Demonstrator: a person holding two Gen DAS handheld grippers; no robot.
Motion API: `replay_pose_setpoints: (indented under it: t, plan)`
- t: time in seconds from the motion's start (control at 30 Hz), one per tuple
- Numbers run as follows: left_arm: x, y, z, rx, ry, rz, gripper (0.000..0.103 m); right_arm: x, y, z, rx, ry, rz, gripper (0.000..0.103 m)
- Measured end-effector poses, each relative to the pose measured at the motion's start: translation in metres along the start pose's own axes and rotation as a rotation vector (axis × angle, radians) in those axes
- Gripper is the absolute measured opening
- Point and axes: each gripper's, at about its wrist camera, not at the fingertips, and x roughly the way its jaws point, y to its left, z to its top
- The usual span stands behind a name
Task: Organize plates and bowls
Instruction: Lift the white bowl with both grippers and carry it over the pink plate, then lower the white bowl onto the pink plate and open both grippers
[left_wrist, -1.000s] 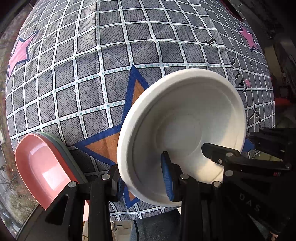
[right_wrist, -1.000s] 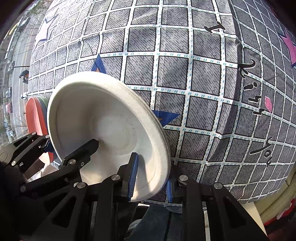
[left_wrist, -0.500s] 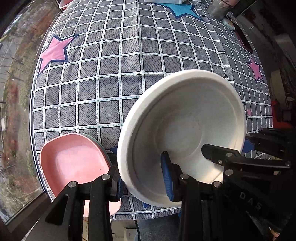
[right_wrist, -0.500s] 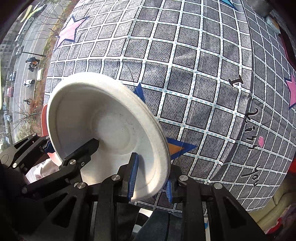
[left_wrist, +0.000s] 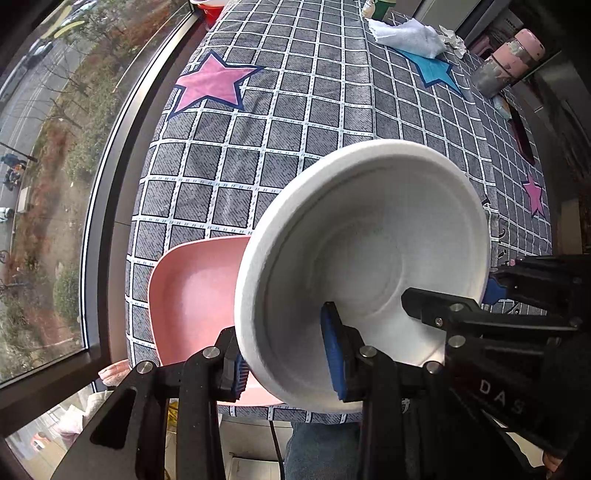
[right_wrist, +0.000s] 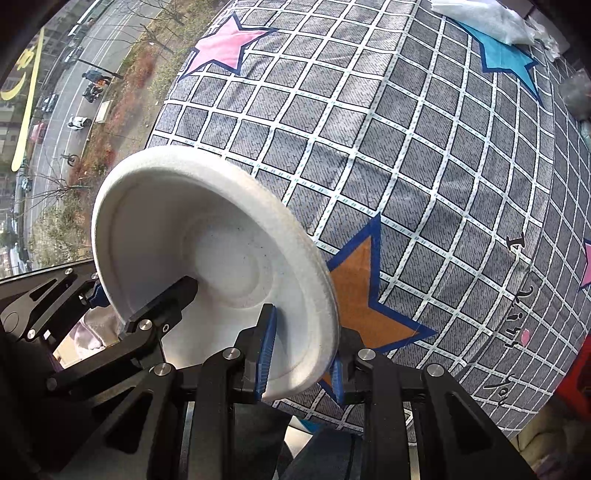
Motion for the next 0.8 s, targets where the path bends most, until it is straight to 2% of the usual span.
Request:
replay_pose_setpoints:
  t: [0.33, 0.47, 0.6, 0.8]
  plan:
    - [0.010, 0.049, -0.027, -0.174, 0.023, 0.033, 0.037, 0.050, 0.117, 0.034, -0.182, 0.046, -0.001, 0.029]
    - [0.019, 0.063, -0.037, -0.221, 0.052, 0.031, 0.037, 0.077, 0.145, 0.043, -0.204, 0.070, 0.001, 0.029]
    - [0.032, 0.071, -0.044, -0.253, 0.072, 0.015, 0.037, 0.104, 0.145, 0.044, -0.225, 0.083, -0.015, 0.029]
    - [0.047, 0.077, -0.047, -0.281, 0.075, 0.011, 0.037, 0.117, 0.144, 0.053, -0.210, 0.081, -0.036, 0.029]
